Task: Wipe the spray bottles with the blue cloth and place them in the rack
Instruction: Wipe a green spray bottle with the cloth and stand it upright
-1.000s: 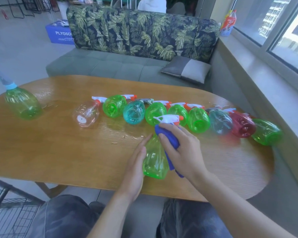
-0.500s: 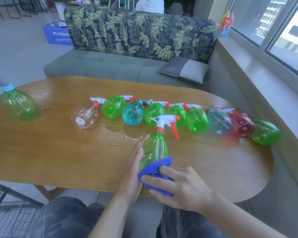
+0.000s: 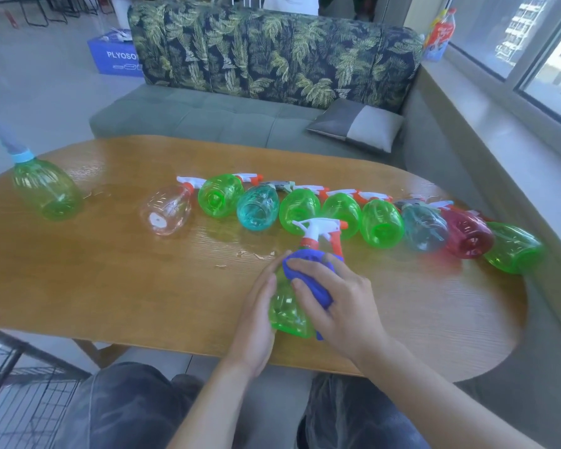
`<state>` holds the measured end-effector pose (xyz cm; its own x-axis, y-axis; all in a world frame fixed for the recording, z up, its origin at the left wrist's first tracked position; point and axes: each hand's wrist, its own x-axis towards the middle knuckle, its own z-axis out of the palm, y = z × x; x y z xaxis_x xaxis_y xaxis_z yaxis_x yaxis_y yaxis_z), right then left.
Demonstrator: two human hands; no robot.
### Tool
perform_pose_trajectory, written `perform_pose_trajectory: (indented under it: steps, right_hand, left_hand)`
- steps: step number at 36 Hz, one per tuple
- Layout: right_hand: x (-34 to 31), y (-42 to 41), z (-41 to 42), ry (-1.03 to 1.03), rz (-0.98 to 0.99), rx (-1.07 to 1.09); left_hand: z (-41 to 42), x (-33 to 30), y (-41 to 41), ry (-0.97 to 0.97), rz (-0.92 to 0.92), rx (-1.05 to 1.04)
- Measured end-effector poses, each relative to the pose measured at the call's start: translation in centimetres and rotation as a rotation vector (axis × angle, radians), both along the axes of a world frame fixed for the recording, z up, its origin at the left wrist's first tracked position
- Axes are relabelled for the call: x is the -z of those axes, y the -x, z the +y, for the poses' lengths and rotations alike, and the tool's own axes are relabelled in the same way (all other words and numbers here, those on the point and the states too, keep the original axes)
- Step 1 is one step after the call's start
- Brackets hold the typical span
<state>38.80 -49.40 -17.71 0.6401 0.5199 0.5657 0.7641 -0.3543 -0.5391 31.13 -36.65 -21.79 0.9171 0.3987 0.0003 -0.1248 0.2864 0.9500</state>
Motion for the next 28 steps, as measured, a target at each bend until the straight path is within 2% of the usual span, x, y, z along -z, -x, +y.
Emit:
perform_pose_trajectory:
  steps: [8, 13, 15, 23, 28]
  right_hand:
    - [1.3, 2.4, -2.1, 0.16, -0.36, -0.229]
    - [1.2, 3.0, -3.3, 0.182, -0.4, -0.359]
    - [1.2, 3.0, -3.9, 0.103, -0.285, -0.316]
    - [-0.1, 2.3, -4.2, -0.288, 0.482, 0.013]
    - [0.5, 1.9, -3.7, -0.345, 0.674, 0.063]
  left_hand:
    - [0.3, -0.2, 0.3, -0.059, 0.03, 0.002]
    - [0.2, -0.7, 1.0, 0.022, 0.001, 0.019]
    - [0.1, -0.7, 1.1, 0.009, -0.022, 0.02]
    - [-0.2, -0.5, 0.7, 0.072, -0.061, -0.005]
    - [-0.1, -0.2, 0.4, 0.06, -0.073, -0.015]
